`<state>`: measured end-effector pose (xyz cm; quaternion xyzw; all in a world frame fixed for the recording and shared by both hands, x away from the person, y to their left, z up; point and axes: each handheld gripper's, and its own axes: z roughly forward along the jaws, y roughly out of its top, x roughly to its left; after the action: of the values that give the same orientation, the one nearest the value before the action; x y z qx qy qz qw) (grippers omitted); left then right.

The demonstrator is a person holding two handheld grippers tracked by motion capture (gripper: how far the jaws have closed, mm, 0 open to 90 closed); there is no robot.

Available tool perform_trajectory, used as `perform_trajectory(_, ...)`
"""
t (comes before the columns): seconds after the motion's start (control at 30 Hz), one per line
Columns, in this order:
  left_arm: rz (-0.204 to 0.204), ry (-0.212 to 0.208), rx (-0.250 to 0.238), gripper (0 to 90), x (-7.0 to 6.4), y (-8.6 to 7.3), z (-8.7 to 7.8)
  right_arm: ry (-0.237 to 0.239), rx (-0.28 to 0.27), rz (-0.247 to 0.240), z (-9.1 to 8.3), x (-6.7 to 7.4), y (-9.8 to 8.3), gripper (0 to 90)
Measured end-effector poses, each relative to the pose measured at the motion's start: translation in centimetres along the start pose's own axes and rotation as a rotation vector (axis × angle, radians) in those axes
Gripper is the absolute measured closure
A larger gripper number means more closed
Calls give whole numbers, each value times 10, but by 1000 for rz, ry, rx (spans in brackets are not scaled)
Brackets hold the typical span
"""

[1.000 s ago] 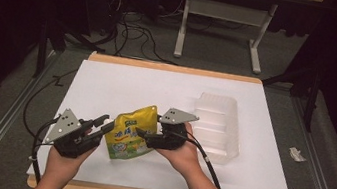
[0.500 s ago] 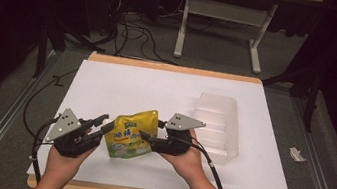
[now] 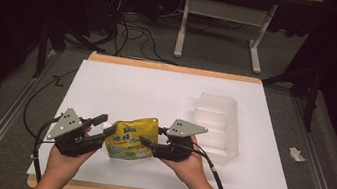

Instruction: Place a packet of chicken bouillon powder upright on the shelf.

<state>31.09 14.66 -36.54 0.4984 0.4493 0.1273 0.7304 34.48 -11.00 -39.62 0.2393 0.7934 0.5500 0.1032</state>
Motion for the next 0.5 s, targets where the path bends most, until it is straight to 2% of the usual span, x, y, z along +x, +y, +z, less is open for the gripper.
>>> perform_trajectory(0.03, -3, -8, 4, 487, 0, 1, -1, 5, 21, 10, 2, -1, -3, 497)
perform_trajectory(0.13, -13, -22, 2, 471, -1, 1, -1, 25, 37, 19, 7, -2, -7, 498)
perform_trajectory(0.3, -8, -29, 29, 458, 1, -2, 0, 54, 77, -2, 15, 3, -12, 502)
perform_trajectory(0.5, -8, -29, 35, 458, 1, -3, 0, 71, 107, -30, 20, 7, -15, 590)
